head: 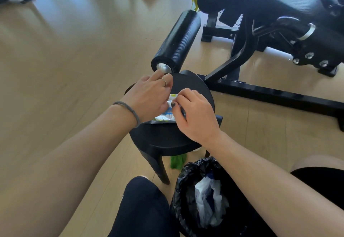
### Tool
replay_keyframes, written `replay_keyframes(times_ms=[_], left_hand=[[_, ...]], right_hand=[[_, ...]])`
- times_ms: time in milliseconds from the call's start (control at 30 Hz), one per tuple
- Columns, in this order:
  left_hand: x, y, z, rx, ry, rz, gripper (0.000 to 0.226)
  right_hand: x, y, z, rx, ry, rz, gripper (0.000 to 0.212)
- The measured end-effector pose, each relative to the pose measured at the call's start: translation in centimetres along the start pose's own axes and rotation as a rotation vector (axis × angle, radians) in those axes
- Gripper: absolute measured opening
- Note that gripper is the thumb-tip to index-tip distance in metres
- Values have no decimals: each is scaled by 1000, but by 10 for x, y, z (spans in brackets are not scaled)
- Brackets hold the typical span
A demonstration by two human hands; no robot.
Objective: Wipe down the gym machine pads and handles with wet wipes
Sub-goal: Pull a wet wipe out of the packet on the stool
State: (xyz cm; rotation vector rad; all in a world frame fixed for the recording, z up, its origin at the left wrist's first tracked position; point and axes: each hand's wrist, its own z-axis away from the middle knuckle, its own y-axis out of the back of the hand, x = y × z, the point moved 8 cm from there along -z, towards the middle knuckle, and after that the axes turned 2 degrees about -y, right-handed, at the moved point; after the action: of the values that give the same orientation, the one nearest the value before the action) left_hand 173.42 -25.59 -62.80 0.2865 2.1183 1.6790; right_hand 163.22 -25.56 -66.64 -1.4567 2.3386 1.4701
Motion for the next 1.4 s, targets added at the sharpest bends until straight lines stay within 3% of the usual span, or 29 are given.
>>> replay_keyframes(times_ms=[167,333,433,533,600,767,867,1000,1067,1167,1267,1400], left_hand=[[-13,-7,9,19,98,236,10],[-37,-11,20,155,398,590,13],[-43,-15,27,140,535,769,14],[-36,-12,24,71,399,740,3],[-31,-11,20,5,290,607,11],[-24,-1,9,-18,250,463,9],[-29,0,9,-16,299,504,13],[-47,0,18,143,574,925,14],[-53,-5,24,159,673,1011,16],[-45,-11,26,57,554,793,15],[-34,-2,23,19,390,602,36],[-32,13,13,-65,306,214,23]], right_hand=[[-1,0,0,-3,9,-3,21],[0,0,-1,-5,10,-6,24],[0,0,0,-15,10,8,25],[0,0,0,-15,9,-4,24],[0,0,0,-14,12,-8,24],[0,0,1,-15,6,-11,25],[1,-1,1,-23,-1,-14,26],[3,-1,0,-15,-8,-13,26],[2,-2,0,-22,-6,-8,26],[1,-3,1,-27,6,-5,25],[0,-2,0,-21,14,-6,24],[-1,-2,1,-29,15,-12,23]])
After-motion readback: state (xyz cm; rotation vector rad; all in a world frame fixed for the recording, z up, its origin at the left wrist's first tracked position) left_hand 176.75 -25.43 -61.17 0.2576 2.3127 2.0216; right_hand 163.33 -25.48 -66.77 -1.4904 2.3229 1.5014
